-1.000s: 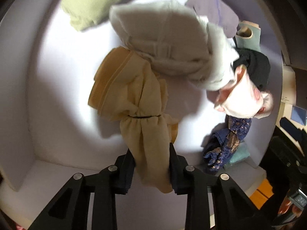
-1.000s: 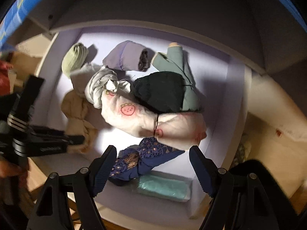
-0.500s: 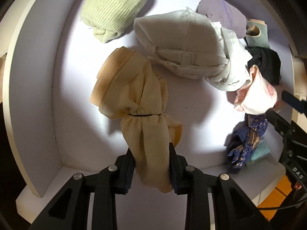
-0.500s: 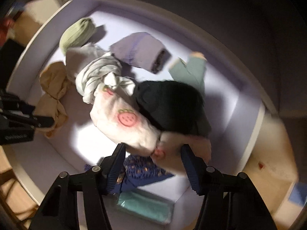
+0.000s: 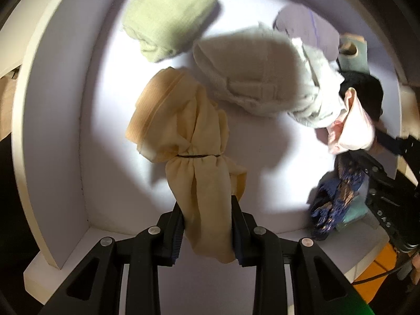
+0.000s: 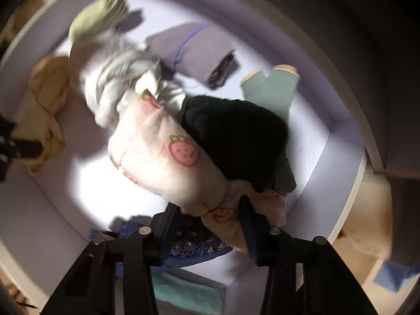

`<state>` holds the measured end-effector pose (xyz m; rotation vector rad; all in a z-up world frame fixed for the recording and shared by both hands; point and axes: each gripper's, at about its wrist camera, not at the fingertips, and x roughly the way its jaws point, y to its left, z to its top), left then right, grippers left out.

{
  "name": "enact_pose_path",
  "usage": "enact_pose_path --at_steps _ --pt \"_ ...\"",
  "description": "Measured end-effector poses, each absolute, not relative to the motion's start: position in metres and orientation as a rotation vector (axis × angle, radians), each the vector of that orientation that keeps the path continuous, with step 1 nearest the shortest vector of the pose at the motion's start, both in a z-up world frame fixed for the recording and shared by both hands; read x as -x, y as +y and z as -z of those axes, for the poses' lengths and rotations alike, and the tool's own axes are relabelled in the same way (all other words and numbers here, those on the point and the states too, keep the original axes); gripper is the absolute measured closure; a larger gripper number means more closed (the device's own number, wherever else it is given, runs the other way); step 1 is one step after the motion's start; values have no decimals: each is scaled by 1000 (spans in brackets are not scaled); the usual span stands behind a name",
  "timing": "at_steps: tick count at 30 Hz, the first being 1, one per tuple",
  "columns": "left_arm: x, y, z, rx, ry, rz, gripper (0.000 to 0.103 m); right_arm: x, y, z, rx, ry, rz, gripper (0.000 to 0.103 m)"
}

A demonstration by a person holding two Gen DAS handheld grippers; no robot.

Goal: Organize soft objects
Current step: 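Lift the tan garment with the left gripper while the right gripper grasps the pink strawberry-print garment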

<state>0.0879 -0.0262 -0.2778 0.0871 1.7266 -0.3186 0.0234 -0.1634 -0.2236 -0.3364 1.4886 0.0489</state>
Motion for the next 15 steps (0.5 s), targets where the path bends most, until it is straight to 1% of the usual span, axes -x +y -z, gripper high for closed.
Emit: enact_pose_path --at_steps 4,7,10,12,15 --pt "-88 -28 269 -62 1701 308 73 -20 -181 205 141 1473 -51 67" --pt "-86 -29 265 -65 1693 300 73 -18 -196 193 -85 1485 -59 67" --pt "-87 -29 256 -63 1685 296 73 -11 -218 193 -371 1507 -79 67" --pt "-84 -31 254 -59 1677 297 73 -8 -227 198 -415 1529 -54 67" --pt "-79 -19 238 -55 1646 312 73 -7 -235 212 -314 1582 16 65"
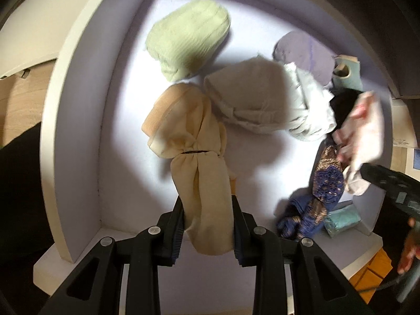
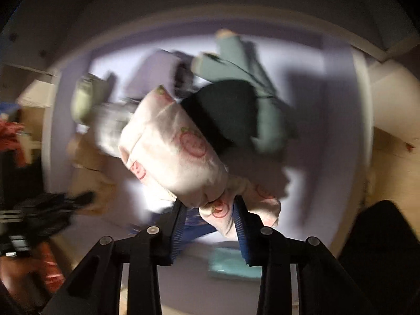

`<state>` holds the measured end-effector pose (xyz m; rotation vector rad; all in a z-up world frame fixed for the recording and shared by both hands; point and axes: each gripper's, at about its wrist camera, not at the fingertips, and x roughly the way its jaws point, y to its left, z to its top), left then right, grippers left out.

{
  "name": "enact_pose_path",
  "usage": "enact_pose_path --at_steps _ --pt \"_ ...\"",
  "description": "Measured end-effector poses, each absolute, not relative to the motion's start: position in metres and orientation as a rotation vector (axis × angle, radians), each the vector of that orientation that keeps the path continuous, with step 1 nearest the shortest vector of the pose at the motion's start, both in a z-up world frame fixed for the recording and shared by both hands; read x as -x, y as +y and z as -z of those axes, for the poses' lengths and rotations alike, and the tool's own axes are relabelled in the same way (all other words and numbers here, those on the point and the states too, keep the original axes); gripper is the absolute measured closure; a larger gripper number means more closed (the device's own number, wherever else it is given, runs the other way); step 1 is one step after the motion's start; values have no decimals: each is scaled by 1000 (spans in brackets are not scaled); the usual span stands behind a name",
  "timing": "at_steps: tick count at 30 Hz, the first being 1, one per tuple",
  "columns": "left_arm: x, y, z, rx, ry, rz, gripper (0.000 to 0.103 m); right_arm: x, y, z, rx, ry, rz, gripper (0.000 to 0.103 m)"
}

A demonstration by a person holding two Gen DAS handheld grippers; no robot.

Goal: Organize soft objects
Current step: 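Lift the tan garment with the left gripper while the right gripper grasps the pink strawberry-print garment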

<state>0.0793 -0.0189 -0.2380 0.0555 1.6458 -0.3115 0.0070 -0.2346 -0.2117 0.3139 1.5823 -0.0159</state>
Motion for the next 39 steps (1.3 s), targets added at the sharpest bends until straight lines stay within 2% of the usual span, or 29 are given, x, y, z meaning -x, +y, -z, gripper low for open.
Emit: enact_pose_path --at_steps 2,4,7,10,13,16,20,22,24,26,28,30,33,35,36,39 --pt "-77 -12 219 -49 1621 330 73 -5 -234 220 -277 1606 16 59" --pt "-72 -12 206 -39 1600 347 73 -4 -228 225 -225 1622 0 58" --pt "-69 -13 186 -37 1566 384 73 -4 -218 231 -110 1638 -10 49" --pt "-64 -12 169 -25 1536 428 76 -2 -207 238 -33 1646 6 49" --pt "-59 -12 157 -37 1494 472 76 0 -214 240 -64 1640 42 67" --pt "-56 -19 144 -92 1479 496 76 1 -230 240 -172 1631 57 70" --pt "-53 -18 171 -97 1542 445 75 9 -240 241 -207 1639 84 70" --pt "-55 -13 200 -48 1646 379 65 11 -249 239 -204 1639 88 70" --pt "-60 -7 221 4 1716 307 59 13 -250 239 -202 1644 83 70" --pt "-66 -1 236 60 1749 258 52 10 -248 238 -203 1646 83 69" --pt "-73 4 245 107 1753 216 36 12 -246 229 -205 1647 83 69" --pt "-77 4 254 150 1763 216 29 -4 -236 234 -211 1649 84 69" --pt "-79 -1 263 90 1769 197 32 -8 -235 237 -202 1652 82 69" --pt "-78 0 265 83 1751 200 50 -8 -232 241 -196 1651 84 69" --pt "-77 1 268 88 1765 209 71 -9 -232 242 -191 1649 86 69" --pt "-71 5 269 90 1772 229 74 -11 -225 247 -184 1650 87 68"
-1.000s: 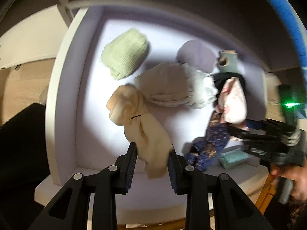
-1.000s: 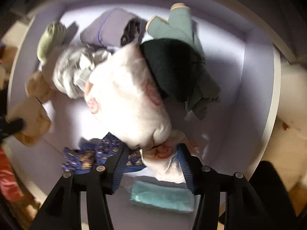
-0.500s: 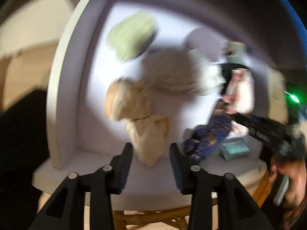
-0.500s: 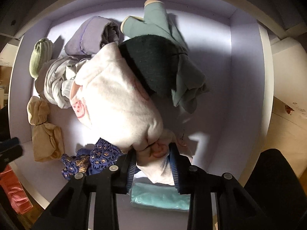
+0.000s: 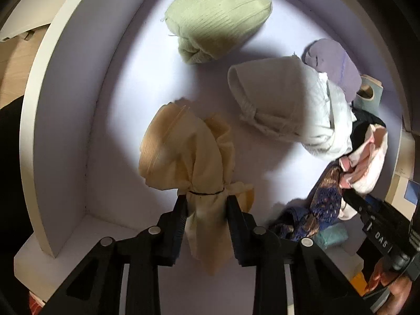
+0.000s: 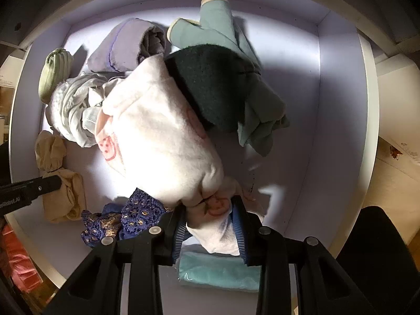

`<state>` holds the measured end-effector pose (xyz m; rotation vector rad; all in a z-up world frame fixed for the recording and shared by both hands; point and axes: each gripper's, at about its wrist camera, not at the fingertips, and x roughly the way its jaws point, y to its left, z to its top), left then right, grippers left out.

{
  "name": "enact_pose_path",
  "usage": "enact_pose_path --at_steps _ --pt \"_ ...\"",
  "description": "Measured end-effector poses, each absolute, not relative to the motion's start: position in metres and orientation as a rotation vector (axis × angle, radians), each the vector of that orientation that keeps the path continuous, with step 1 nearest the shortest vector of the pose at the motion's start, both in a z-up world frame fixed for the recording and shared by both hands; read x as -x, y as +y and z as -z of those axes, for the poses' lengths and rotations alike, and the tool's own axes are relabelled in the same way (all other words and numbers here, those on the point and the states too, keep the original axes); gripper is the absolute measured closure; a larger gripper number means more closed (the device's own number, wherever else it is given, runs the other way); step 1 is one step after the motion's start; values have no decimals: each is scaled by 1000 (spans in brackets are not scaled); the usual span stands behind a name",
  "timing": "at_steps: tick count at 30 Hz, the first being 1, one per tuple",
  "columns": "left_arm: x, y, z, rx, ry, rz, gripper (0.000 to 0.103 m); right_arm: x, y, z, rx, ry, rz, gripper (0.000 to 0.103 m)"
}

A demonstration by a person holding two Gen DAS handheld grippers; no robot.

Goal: Organize soft objects
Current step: 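Lift the tan garment with the left gripper while the right gripper grasps the pink strawberry-print garment, then carry the tan garment with the left gripper up into the gold tray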

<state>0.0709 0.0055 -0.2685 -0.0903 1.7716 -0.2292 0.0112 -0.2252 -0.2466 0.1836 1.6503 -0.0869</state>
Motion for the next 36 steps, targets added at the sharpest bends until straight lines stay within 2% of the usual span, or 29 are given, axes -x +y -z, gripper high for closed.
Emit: enact_pose_path --at_steps 11,19,28,36 --pt "-56 28 196 135 1615 346 75 -17 -216 254 -147 1656 86 65" --pt "-53 28 103 144 1453 483 75 -11 -230 264 -332 1637 111 68" --pt "-59 -3 -12 40 1239 641 75 -4 -244 263 -499 1613 133 71" --pt "-105 -63 -95 -74 1108 698 75 5 -259 258 -579 1591 148 71"
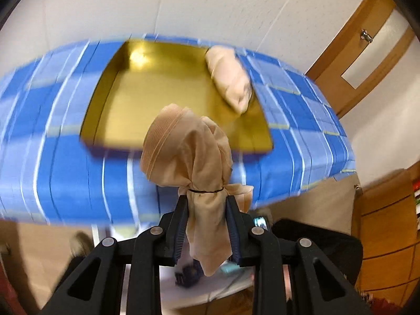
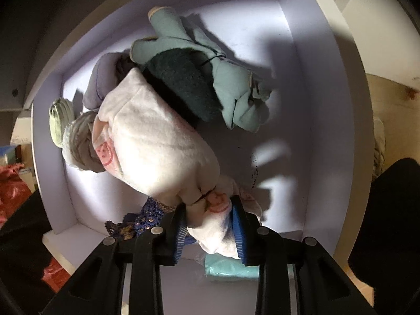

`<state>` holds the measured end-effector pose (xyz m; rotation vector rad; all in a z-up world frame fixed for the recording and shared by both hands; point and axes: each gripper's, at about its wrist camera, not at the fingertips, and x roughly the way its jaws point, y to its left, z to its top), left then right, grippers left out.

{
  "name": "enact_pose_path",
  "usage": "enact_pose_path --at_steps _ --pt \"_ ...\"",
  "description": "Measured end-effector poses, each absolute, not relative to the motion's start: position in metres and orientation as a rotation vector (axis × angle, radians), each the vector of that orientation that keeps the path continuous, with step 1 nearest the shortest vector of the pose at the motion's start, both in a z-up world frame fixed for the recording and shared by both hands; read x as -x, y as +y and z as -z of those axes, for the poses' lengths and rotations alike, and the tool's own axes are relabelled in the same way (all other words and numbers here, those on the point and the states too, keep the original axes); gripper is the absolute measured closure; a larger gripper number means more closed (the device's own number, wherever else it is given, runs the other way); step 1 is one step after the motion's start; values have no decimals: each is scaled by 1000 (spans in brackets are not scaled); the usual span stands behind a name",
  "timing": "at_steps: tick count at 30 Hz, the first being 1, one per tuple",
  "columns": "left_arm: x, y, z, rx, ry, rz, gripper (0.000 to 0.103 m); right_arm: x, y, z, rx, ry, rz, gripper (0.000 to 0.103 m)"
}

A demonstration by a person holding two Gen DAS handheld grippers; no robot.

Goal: Organize soft objects
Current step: 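Carry the tan garment with the left gripper up into the gold tray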

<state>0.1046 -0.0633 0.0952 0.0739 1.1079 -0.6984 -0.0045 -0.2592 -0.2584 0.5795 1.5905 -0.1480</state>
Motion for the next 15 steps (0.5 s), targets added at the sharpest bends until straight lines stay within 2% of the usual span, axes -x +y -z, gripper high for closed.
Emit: enact_pose_path --at_steps 6,15 --pt "-156 -120 -108 -171 1100 666 75 15 -274 253 -647 1572 148 71" --pt "-235 -184 -75 -290 1114 578 75 25 -291 251 -751 1558 147 71"
